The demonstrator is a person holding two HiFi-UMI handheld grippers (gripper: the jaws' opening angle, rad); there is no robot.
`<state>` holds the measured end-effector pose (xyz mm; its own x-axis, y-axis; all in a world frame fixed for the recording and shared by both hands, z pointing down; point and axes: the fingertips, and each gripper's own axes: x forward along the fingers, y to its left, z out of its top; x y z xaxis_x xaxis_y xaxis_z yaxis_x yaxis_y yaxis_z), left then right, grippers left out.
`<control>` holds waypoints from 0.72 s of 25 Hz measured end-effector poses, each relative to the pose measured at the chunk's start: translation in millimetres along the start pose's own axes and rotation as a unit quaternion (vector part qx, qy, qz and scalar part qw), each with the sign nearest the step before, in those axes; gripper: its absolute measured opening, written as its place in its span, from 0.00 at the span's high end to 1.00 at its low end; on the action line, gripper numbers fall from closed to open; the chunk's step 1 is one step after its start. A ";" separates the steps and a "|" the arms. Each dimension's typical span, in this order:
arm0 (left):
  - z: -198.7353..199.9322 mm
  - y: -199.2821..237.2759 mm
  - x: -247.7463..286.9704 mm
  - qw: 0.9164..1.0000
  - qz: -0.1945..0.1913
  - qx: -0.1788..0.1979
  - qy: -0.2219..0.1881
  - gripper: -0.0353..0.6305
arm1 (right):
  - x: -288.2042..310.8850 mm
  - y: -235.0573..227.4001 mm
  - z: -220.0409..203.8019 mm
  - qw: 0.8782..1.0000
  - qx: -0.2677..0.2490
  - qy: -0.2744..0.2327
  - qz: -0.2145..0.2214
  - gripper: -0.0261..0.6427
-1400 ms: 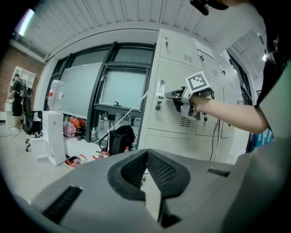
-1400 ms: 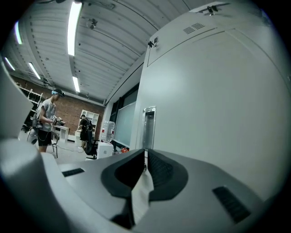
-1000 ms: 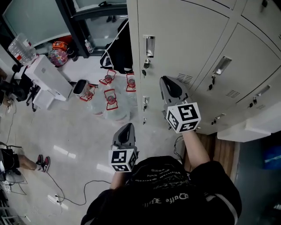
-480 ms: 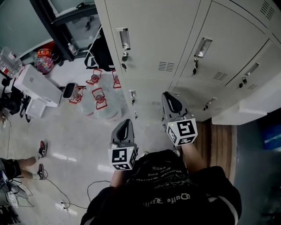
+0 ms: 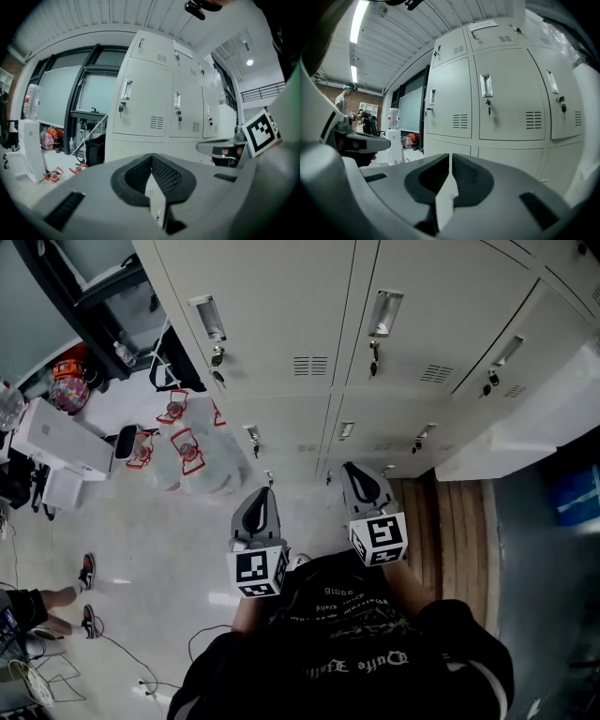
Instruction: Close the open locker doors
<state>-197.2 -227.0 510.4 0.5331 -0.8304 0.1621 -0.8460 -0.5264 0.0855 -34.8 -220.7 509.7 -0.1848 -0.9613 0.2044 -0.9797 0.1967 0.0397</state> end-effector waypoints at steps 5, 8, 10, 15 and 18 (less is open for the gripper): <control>-4.8 -19.9 7.5 1.000 -0.008 -0.001 0.003 0.94 | -17.4 -21.6 -16.8 0.999 0.017 0.016 -0.022 0.94; 0.0 -33.1 13.0 1.000 -0.021 0.007 -0.002 0.94 | -23.6 -34.7 -17.0 0.999 0.022 0.014 -0.038 0.94; 3.1 -40.7 16.2 0.999 -0.030 0.014 -0.004 0.94 | -26.0 -40.3 -15.3 0.999 0.023 0.010 -0.044 0.95; 1.6 -48.8 22.0 0.999 -0.040 0.020 0.004 0.94 | -28.3 -39.3 -13.7 0.999 0.020 0.003 -0.039 0.95; 0.4 -49.9 24.2 0.999 -0.041 0.021 0.007 0.94 | -29.1 -37.8 -16.1 0.999 0.016 0.005 -0.039 0.95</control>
<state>-142.0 -221.0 509.6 0.5993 -0.7824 0.1695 -0.7986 -0.5991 0.0581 8.9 -197.1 518.0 -0.1066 -0.9714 0.2123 -0.9931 0.1143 0.0245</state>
